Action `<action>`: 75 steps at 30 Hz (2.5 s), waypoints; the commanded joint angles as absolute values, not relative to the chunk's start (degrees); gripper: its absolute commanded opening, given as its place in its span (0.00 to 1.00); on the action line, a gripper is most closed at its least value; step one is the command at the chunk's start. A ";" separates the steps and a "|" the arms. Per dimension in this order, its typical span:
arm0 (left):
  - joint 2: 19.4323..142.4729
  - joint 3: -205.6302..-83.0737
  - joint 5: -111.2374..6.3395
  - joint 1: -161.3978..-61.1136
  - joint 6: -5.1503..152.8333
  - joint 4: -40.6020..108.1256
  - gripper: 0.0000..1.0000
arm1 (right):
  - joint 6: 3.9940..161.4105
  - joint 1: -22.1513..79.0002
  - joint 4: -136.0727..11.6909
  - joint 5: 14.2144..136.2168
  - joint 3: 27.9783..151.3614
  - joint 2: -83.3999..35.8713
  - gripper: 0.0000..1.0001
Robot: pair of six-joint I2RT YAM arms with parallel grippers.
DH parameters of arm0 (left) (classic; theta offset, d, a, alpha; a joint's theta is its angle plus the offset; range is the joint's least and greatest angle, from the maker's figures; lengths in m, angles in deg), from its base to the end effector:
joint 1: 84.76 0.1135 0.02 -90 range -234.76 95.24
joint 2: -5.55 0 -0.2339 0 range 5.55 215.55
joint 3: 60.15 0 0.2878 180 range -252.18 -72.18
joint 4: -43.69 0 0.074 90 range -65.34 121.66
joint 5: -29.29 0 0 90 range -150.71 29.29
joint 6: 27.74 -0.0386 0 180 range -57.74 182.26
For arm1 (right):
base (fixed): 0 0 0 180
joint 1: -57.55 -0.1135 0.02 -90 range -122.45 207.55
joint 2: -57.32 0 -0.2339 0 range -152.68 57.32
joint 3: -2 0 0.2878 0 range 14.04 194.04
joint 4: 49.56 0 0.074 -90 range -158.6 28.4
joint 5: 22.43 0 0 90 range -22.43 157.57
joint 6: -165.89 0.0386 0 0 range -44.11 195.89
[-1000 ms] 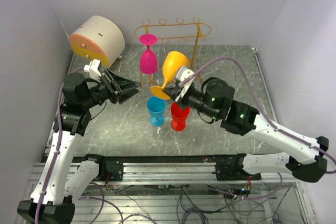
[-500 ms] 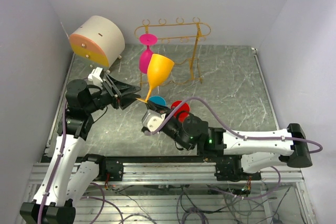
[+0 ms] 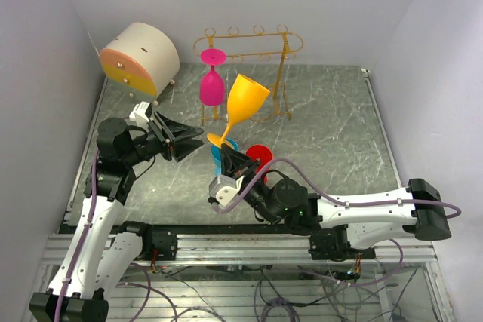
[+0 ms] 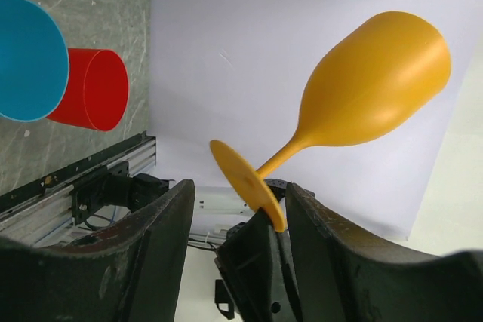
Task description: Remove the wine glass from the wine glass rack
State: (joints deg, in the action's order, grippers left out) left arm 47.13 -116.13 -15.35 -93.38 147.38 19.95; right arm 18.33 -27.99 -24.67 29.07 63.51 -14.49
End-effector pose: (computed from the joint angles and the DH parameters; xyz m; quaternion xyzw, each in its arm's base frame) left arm 0.2169 -0.0607 0.3239 -0.2395 0.7069 -0.6368 0.1937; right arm 0.0497 0.3281 0.3105 -0.4652 0.4302 -0.0151 0.7735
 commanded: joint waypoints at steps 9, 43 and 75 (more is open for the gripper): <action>45.79 -114.59 -10.48 -93.55 154.20 26.12 0.62 | 12.94 -29.12 -17.29 31.58 61.74 -17.28 0.00; 45.84 -99.21 -14.90 -93.98 161.67 60.22 0.07 | 33.95 -31.03 -44.21 20.05 65.48 -8.15 0.35; 46.80 -110.75 -22.74 -94.07 114.75 27.31 0.07 | 85.84 10.35 -111.62 76.93 122.23 -21.33 0.29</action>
State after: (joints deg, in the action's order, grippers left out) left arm 48.00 -107.67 -20.40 -94.08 120.32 33.00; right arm 85.28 9.76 -109.82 62.62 123.42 -21.99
